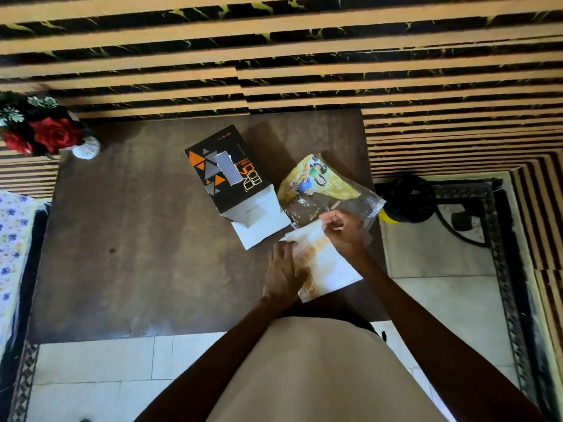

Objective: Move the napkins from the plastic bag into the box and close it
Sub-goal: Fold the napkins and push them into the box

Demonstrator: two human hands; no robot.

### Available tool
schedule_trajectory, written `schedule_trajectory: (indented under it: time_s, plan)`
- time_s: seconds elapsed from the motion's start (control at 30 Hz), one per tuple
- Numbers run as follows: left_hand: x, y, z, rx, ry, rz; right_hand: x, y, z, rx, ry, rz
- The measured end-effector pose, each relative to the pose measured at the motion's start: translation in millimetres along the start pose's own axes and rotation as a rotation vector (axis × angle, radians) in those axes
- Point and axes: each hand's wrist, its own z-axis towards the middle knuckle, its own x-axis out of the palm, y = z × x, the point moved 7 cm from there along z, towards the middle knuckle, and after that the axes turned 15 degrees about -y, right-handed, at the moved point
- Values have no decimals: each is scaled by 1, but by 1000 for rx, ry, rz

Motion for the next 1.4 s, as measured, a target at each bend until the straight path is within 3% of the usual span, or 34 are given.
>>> schedule_trajectory:
  time_s: [0.07,0.17,0.27,0.4,0.5,0.7,0.97,1.1,1.2,1.3,1.4]
  plan:
    - [-2,6,4,-104,-68,-98,-22,-6,-12,-140,-65,-165]
    - [0,10,10,-259,-29,-173,-40,-24,-26,-223,-110,-305]
    - [3,11,20,-283,35,-223,-45,-42,-33,-147,-98,-346]
    - [1,14,33,-303,50,-118,-44,-58,-35,27,-4,-419]
    - [-3,16,36,-305,34,-21,-39,-72,-32,186,105,-411]
    - [-18,-10,29,-90,-141,118,-36,-86,-21,345,170,-396]
    - [-16,1,28,-191,-118,4,-28,-64,-30,399,330,-272]
    - [-22,11,29,-153,-94,-18,-15,-44,-45,434,496,-167]
    - [-30,17,31,-119,-94,-74,-12,-35,-48,416,533,-98]
    - [-43,23,33,-245,-97,-205,-17,-25,-46,463,601,46]
    - [-54,18,23,-565,68,-613,-28,-19,-41,521,614,225]
